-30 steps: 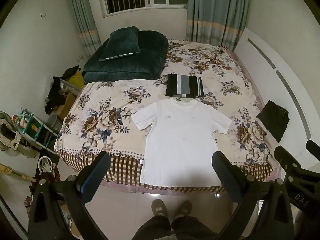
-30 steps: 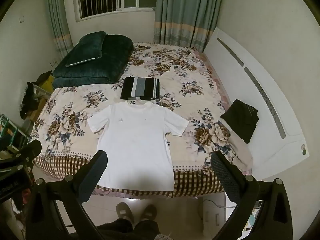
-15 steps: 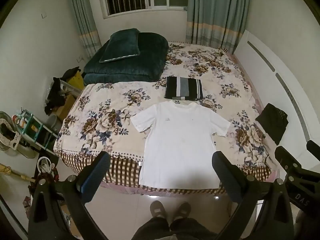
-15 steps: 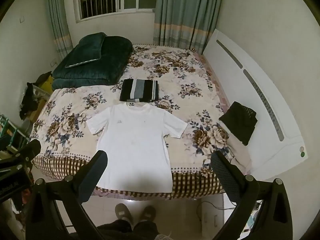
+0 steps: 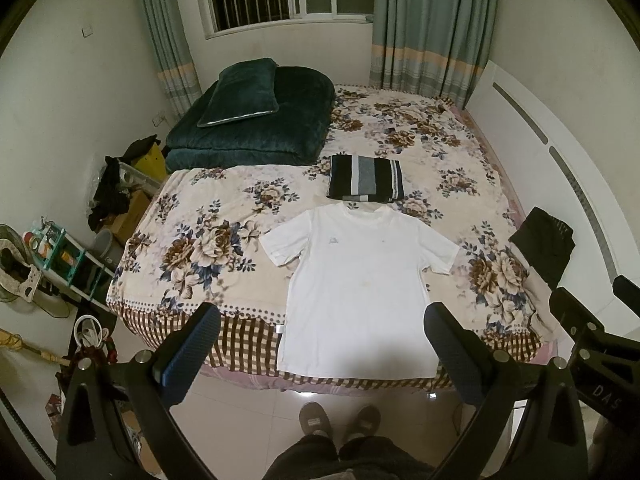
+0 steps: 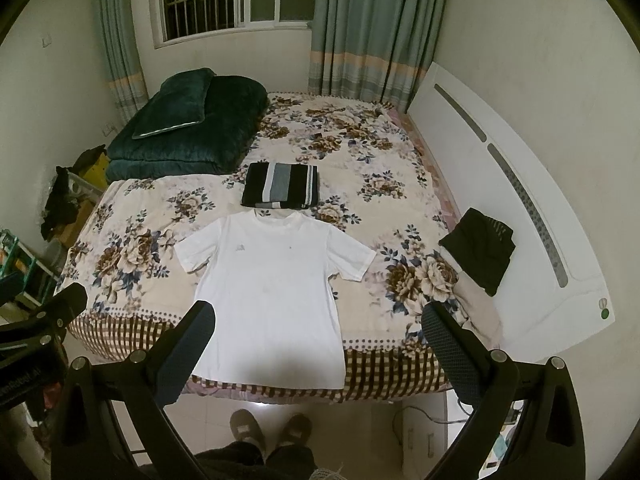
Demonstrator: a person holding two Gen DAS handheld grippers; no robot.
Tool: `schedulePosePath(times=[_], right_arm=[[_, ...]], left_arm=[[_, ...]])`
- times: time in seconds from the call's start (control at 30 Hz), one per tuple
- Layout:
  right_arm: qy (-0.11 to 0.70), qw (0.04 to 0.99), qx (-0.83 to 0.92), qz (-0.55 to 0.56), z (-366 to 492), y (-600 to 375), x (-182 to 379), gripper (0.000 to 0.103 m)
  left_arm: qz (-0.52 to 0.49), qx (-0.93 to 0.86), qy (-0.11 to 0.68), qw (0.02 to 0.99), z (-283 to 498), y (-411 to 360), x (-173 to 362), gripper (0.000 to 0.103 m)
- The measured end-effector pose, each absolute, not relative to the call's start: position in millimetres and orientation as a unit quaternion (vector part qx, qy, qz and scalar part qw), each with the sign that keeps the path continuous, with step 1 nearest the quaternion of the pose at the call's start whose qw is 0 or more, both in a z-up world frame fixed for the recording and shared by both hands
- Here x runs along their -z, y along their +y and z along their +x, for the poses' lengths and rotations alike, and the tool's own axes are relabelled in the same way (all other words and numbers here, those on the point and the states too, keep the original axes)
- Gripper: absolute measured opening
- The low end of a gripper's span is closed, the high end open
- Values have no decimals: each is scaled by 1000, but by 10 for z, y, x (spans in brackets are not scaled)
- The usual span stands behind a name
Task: Fold small clothes
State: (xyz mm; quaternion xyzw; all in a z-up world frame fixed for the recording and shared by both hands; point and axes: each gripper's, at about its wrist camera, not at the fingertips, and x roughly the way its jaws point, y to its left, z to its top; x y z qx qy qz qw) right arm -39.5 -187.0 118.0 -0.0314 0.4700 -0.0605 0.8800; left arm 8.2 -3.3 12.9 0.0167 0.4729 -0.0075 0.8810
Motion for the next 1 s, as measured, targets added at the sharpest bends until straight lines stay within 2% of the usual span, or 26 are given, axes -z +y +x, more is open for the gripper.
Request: schedulePosePath(times=[1.0], right_arm=[[466,882,58,-31,-331,-1731,-1435,103]], left_arm=[[15,6,468,884,228,-16,-313,103]])
